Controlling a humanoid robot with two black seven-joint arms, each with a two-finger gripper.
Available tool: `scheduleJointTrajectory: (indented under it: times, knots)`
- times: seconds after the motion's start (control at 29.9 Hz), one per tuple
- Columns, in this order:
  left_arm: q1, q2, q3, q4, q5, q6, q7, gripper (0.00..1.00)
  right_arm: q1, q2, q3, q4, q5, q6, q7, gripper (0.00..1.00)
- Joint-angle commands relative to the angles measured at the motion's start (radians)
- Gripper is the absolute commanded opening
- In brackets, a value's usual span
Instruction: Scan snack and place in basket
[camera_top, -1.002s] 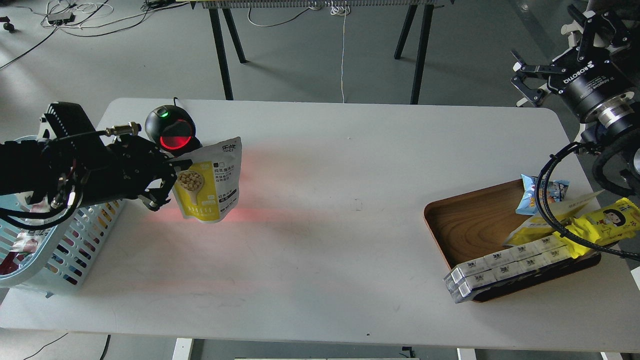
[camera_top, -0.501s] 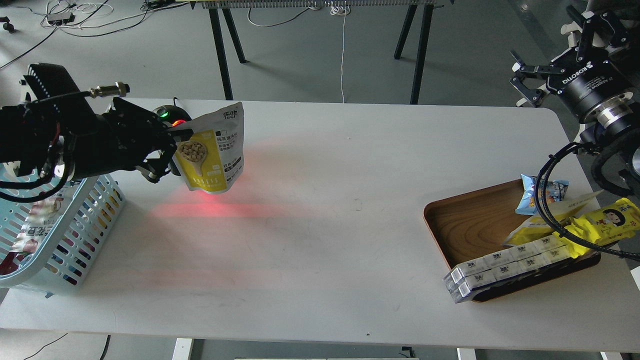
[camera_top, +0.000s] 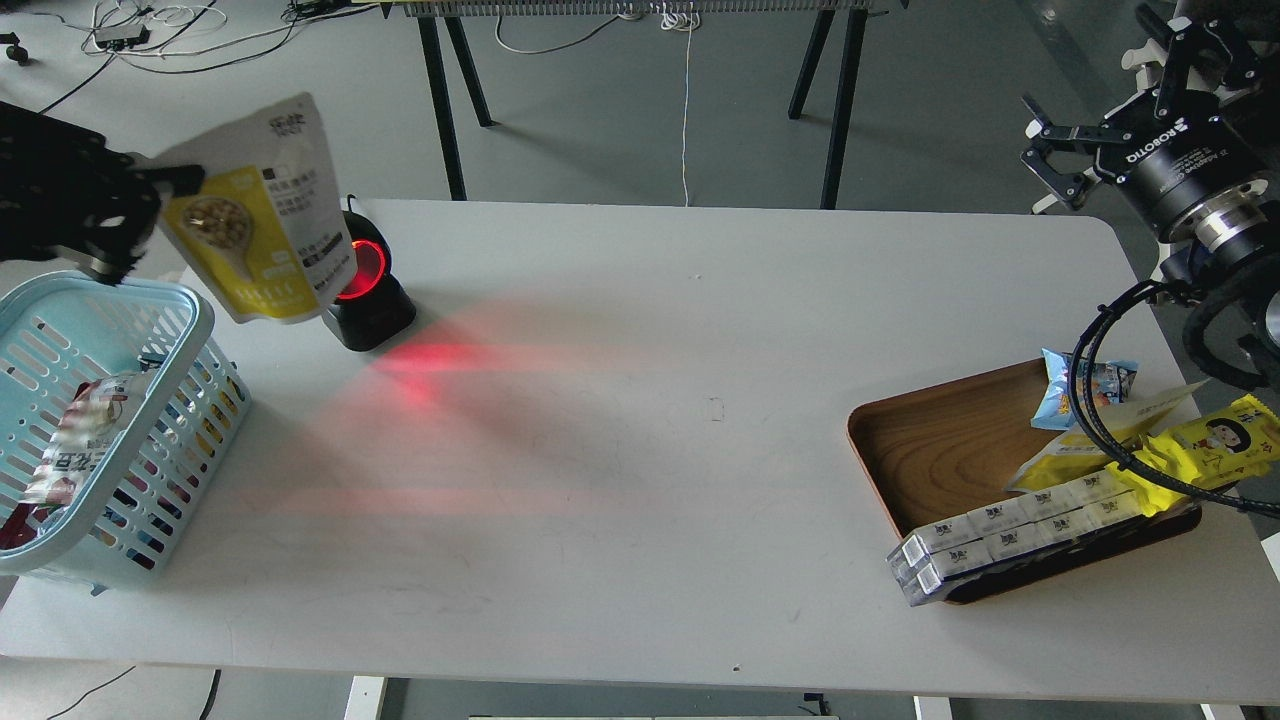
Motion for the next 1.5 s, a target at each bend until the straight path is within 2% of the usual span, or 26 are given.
scheduleJointTrajectory:
  times: [0.0, 0.07, 0.27, 0.6, 0.77, 1.14, 1.4, 1.47]
  knots:
    - [0.000, 0.075, 0.011, 0.063, -0.084, 0.003, -0.024, 0.00, 0.000, 0.000, 0.000, -0.002, -0.001, 0.001, 0.000, 1.00]
    - [0.002, 0.104, 0.026, 0.095, -0.138, 0.001, -0.052, 0.00, 0.000, 0.002, 0.000, -0.002, -0.001, 0.001, 0.000, 1.00]
    - [0.002, 0.143, 0.146, 0.179, -0.253, 0.033, -0.084, 0.00, -0.002, 0.002, -0.003, -0.002, -0.001, 0.001, 0.002, 1.00]
    - [0.002, 0.143, 0.391, 0.271, -0.256, 0.227, -0.084, 0.00, 0.000, 0.002, -0.006, -0.002, -0.003, 0.001, 0.000, 1.00]
    - [0.002, 0.137, 0.520, 0.282, -0.281, 0.323, -0.084, 0.00, 0.000, 0.002, -0.008, 0.000, -0.005, 0.001, 0.002, 1.00]
    - [0.003, 0.111, 0.768, 0.290, -0.331, 0.478, -0.084, 0.00, 0.000, 0.002, -0.008, 0.002, -0.005, 0.001, 0.000, 1.00]
    - [0.005, 0.092, 0.845, 0.291, -0.347, 0.524, -0.084, 0.00, -0.002, 0.002, -0.008, 0.002, -0.005, 0.000, 0.000, 1.00]
    - [0.005, 0.092, 0.845, 0.291, -0.354, 0.526, -0.084, 0.06, -0.002, 0.002, -0.008, 0.002, -0.005, 0.000, 0.002, 1.00]
